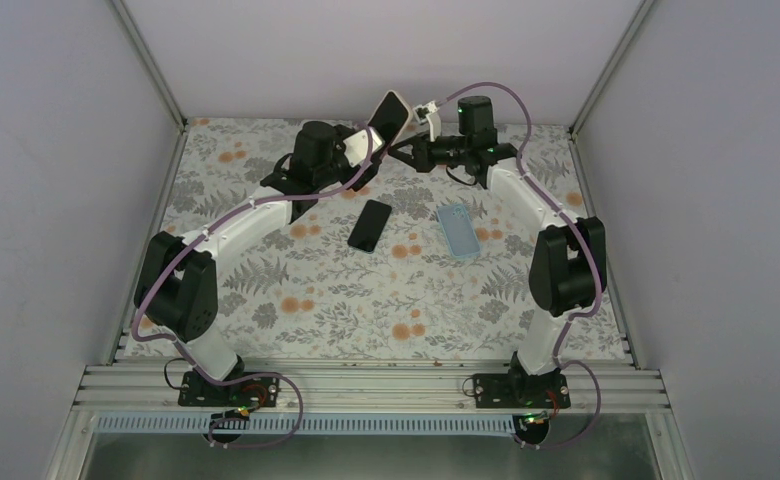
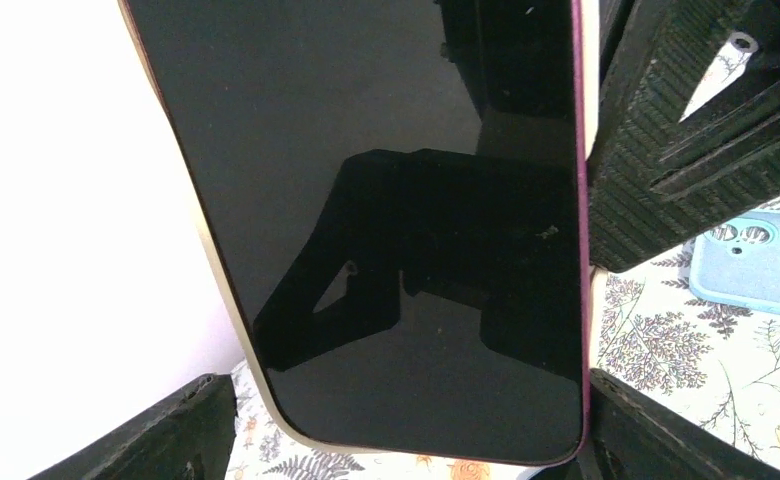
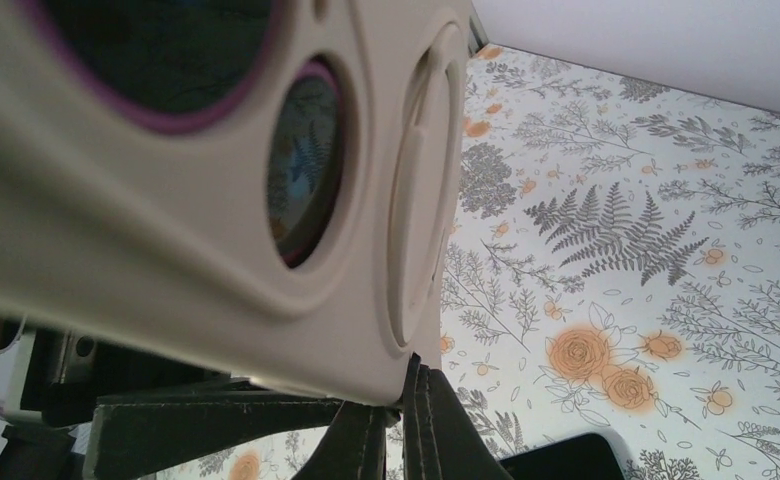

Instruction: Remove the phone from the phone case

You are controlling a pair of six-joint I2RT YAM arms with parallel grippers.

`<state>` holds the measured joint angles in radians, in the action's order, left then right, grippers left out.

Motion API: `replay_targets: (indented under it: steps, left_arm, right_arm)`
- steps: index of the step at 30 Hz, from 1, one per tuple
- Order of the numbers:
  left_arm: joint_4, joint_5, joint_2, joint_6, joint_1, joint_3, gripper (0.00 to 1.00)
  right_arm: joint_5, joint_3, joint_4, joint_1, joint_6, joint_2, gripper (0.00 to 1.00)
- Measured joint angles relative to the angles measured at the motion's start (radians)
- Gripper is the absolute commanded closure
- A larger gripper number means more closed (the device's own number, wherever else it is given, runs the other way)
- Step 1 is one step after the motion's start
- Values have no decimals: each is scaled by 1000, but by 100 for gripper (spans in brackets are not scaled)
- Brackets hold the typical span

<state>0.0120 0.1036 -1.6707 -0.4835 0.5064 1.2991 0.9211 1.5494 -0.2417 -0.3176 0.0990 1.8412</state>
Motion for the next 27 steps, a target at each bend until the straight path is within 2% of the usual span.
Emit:
replay_targets:
  steps: [27]
  left_arm:
    - [-107, -103, 0, 2, 19, 47, 18]
  right_arm:
    - [-103, -17, 26, -37, 1, -10, 96]
